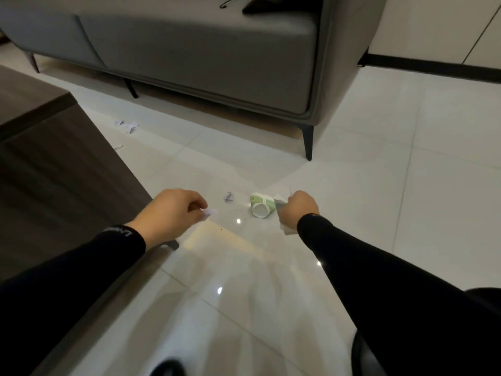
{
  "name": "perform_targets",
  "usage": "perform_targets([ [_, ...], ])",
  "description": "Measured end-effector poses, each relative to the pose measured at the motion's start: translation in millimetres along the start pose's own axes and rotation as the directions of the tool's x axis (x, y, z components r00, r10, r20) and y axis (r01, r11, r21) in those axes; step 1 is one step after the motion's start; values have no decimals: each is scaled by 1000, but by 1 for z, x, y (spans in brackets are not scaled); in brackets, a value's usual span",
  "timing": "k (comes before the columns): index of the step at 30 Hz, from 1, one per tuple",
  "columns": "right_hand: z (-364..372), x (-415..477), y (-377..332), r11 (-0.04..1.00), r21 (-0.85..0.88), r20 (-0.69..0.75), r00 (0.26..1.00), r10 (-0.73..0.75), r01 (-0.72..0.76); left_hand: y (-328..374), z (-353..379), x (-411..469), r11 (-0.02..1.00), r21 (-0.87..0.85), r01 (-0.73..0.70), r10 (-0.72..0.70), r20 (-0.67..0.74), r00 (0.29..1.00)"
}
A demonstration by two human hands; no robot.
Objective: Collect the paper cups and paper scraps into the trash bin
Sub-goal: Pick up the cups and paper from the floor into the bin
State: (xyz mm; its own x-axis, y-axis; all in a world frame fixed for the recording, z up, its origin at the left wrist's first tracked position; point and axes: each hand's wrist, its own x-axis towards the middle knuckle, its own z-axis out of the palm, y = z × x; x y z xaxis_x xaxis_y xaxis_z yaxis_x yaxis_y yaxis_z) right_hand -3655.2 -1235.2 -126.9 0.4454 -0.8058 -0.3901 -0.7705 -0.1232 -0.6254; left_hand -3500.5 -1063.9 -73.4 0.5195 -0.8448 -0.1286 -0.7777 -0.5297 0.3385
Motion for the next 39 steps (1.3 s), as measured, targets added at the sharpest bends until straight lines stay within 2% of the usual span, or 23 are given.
perform_targets([
  [5, -5, 0, 16, 996, -83, 90, 996, 24, -16, -12, 18, 26, 998, 12, 69, -69, 44, 997],
  [10, -5, 11, 15, 996, -84, 69, 997, -24, 29, -26, 65, 79, 981, -7, 195, -195, -47, 980],
  [16, 25, 40, 9, 998, 63, 93, 995, -31, 25, -41, 114, 144, 971, -95, 220, -217, 41, 975],
  [19, 41, 54, 13, 990, 140, 92, 996, -8, -5, -51, 133, 176, 979, -104, 174, -160, 126, 979],
  [22, 51, 64, 22, 987, 158, 76, 997, 10, -22, -57, 156, 199, 996, -14, 93, -86, 275, 958],
  [24, 53, 68, 29, 984, 171, 66, 997, 36, -47, -60, 174, 204, 997, 24, 78, -82, 324, 942],
  [28, 52, 68, 43, 978, 183, 69, 994, 86, -97, -69, 204, 187, 967, 228, -116, 70, 202, 977],
  [30, 54, 66, 50, 977, 183, 73, 993, 95, -107, -68, 201, 182, 989, 135, -54, 37, 129, 991],
  [33, 53, 64, 53, 980, 168, 61, 993, 101, -110, -53, 177, 186, 983, -156, 92, -86, 43, 995],
  [34, 50, 64, 53, 981, 160, 49, 994, 100, -106, -44, 167, 189, 961, -256, 105, -83, 96, 992],
  [36, 41, 64, 50, 984, 153, 22, 995, 94, -96, -22, 148, 193, 890, -422, 172, -24, 333, 943],
  [38, 30, 64, 48, 986, 141, -4, 996, 88, -86, -2, 139, 199, 835, -469, 288, 38, 571, 820],
  [39, 23, 63, 48, 988, 132, -15, 996, 87, -84, 5, 140, 204, 828, -460, 322, 50, 633, 773],
])
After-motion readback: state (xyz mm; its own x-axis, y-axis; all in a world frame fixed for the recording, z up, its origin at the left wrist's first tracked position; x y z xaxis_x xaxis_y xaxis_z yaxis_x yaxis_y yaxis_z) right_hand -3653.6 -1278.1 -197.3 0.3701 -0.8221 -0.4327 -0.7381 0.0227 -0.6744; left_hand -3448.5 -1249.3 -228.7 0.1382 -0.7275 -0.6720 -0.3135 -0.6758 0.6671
